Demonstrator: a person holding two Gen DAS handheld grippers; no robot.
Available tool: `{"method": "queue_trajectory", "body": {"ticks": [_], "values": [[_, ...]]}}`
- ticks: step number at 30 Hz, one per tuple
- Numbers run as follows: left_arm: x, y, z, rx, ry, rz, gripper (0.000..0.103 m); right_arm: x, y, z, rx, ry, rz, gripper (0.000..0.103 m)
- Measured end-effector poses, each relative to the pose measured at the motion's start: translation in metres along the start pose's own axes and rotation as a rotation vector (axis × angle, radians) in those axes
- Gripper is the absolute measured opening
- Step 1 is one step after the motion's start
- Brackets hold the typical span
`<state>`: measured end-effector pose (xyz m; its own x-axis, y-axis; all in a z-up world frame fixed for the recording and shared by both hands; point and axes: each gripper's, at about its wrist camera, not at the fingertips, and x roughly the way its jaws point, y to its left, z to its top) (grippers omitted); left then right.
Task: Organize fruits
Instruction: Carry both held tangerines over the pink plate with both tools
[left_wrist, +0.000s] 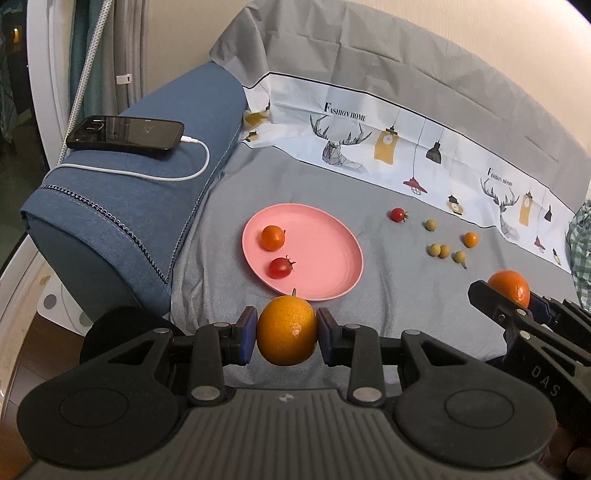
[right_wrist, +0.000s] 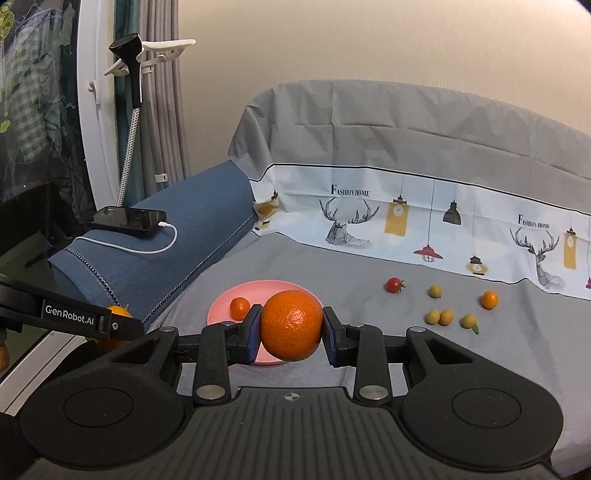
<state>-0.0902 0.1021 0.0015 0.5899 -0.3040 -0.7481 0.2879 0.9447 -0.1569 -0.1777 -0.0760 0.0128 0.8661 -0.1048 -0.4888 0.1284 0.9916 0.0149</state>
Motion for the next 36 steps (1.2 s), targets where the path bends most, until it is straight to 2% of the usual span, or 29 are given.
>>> {"method": "queue_trajectory", "body": {"ticks": [36], "values": [[0.030,0.007,0.006,-0.025,0.061,-0.006,0.038,0.024,-0.009,-0.009,0.025,0.071,-0.006,0.035]]}}
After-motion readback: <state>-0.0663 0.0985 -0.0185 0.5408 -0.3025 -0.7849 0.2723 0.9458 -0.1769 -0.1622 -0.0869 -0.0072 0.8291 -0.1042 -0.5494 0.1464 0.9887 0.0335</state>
